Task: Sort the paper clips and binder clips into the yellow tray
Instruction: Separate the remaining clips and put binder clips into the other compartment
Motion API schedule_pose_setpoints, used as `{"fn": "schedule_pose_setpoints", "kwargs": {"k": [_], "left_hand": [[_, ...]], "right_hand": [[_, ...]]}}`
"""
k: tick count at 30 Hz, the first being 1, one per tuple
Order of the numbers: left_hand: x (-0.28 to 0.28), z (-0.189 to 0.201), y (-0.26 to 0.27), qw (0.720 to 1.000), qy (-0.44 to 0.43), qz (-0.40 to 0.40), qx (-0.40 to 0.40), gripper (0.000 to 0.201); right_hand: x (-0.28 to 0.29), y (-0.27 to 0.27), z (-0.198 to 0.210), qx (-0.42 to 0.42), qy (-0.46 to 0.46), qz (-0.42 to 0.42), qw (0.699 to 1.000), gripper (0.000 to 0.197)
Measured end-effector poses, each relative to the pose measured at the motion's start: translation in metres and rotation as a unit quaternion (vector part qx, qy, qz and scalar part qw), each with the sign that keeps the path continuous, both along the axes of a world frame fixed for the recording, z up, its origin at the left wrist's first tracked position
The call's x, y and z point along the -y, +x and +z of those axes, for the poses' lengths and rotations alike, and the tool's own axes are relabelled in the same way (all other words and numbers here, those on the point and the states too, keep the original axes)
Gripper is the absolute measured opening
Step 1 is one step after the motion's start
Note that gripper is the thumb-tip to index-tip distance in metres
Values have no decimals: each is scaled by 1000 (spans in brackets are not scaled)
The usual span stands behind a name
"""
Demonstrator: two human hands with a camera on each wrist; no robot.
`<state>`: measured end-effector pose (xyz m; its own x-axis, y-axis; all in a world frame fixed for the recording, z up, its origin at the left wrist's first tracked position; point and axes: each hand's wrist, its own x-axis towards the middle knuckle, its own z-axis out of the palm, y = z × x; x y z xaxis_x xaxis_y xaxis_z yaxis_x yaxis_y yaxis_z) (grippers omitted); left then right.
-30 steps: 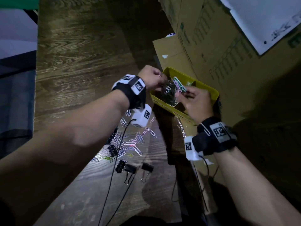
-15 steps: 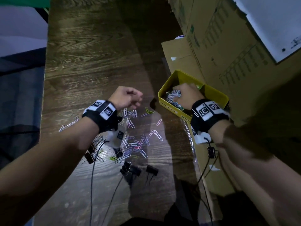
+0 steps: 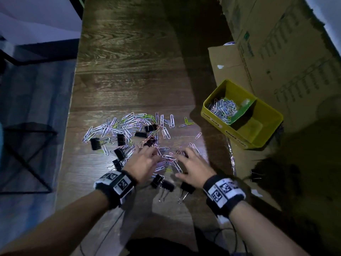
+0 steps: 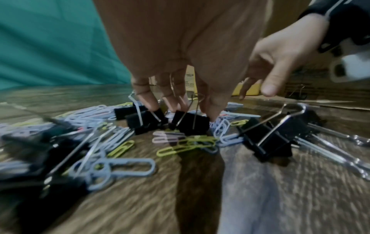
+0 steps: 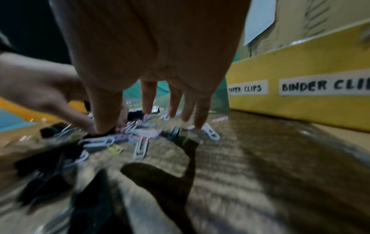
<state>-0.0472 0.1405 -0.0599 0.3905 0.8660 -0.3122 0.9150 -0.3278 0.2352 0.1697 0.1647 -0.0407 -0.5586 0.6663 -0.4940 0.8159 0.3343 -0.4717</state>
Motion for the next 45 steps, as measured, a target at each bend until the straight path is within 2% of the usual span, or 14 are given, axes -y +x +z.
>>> {"fn": "schedule_pose_setpoints", "kwargs": {"k": [2,6,11,14,17,22,27,29,32,34,36,40,42,45], "left_hand": [[3,-1,-11,999,-15,35,-29,29],[9,1,-22,995,-7,53,-87,33],[19,3,-2,985,4,-104,-136,24],[17,-4,10,981,-50,-102,-159,20],[12,-4,24,988,-58,-101,-104,21],[-7,-4,50,988,-79,-114,-61,29],[-35,-3,56,992,-65,-108,30,28],[-49,0,51,994,-40,-76,65,26],[-59,8,42,998,-27,-33,44,19],[-55,9,36,997,-24,-67,25,14],[-48,9,27,996,-33,-85,-25,24],[-45,4,11,991,-61,-2,-120,31],[-50,0,11,993,-24,26,-114,26],[-66,-2,29,996,69,46,-27,23]], "right_hand": [[13,-2,-14,34,19,33,999,72],[22,2,-26,81,28,67,994,71],[18,19,-24,44,50,-14,998,61],[17,28,-20,9,54,-57,997,60],[27,25,-16,-28,67,-59,996,57],[61,1,-19,-43,82,6,996,46],[67,-5,-21,-54,78,-50,994,49],[60,1,-20,-65,79,-78,992,44],[39,13,-14,-62,38,-167,983,29],[27,14,-11,-44,-15,-146,988,22],[22,10,-12,-53,-64,-124,989,26],[16,4,-18,-60,-37,-181,981,41],[11,6,-17,-70,-25,-204,976,42],[0,14,-14,-40,38,-231,971,43]]}}
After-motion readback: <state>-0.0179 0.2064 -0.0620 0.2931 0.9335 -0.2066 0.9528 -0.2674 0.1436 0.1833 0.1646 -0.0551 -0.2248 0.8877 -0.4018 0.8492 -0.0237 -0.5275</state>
